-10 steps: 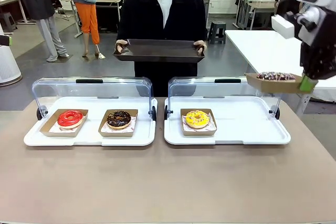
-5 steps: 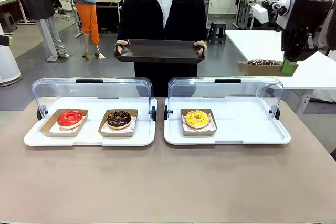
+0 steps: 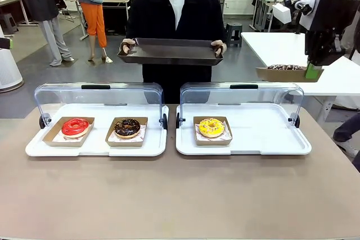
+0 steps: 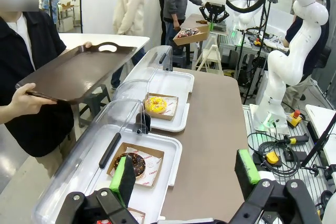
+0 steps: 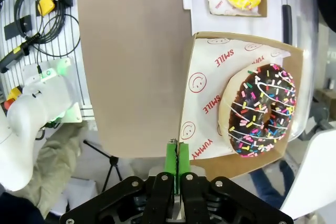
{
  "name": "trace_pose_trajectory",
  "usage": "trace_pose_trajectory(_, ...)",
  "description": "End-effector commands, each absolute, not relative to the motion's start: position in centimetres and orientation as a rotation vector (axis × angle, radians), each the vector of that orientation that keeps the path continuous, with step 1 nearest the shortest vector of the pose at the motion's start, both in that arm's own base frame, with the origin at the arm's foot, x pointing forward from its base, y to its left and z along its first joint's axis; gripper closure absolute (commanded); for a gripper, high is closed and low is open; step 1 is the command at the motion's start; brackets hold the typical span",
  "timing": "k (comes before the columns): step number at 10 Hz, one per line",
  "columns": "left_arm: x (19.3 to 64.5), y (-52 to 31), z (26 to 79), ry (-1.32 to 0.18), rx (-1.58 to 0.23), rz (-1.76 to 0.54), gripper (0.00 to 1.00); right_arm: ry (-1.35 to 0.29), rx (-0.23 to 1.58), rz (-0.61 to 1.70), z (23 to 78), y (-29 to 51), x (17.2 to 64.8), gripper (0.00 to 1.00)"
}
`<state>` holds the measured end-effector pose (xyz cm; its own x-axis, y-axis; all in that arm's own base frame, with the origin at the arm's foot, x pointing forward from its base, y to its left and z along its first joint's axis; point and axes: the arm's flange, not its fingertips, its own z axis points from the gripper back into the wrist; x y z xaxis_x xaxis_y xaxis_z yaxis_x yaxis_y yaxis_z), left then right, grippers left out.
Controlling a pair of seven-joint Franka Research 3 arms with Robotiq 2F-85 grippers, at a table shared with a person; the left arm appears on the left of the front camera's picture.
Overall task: Provide the desired donut to the person.
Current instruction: Place the picked Paper togo box onto the Handle tray extended by the person.
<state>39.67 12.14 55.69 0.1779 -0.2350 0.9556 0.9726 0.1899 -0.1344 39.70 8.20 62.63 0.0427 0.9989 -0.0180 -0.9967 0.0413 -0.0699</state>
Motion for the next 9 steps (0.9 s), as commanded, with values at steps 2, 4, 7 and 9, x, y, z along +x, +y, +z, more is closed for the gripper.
trace_pose_trajectory(2,39.61,12.19,55.86,-1.000,-0.979,-1.081,0.00,-0.039,-0.065,1.519,62.43,8.16,39.39,1.00)
trace_pose_trajectory(4,39.61,12.19,55.86,-1.000,-0.979,-1.081,0.00,-0.039,-0.065,1.519,62.43,8.16,39.39,1.00)
trace_pose_trajectory(7,39.61,12.19,55.86,-1.000,-0.979,-1.081,0.00,-0.039,-0.065,1.519,62.43,8.16,39.39,1.00)
trace_pose_trajectory(9,39.61,12.19,55.86,-1.000,-0.979,-1.081,0.00,-0.039,-0.065,1.519,62.43,8.16,39.39,1.00)
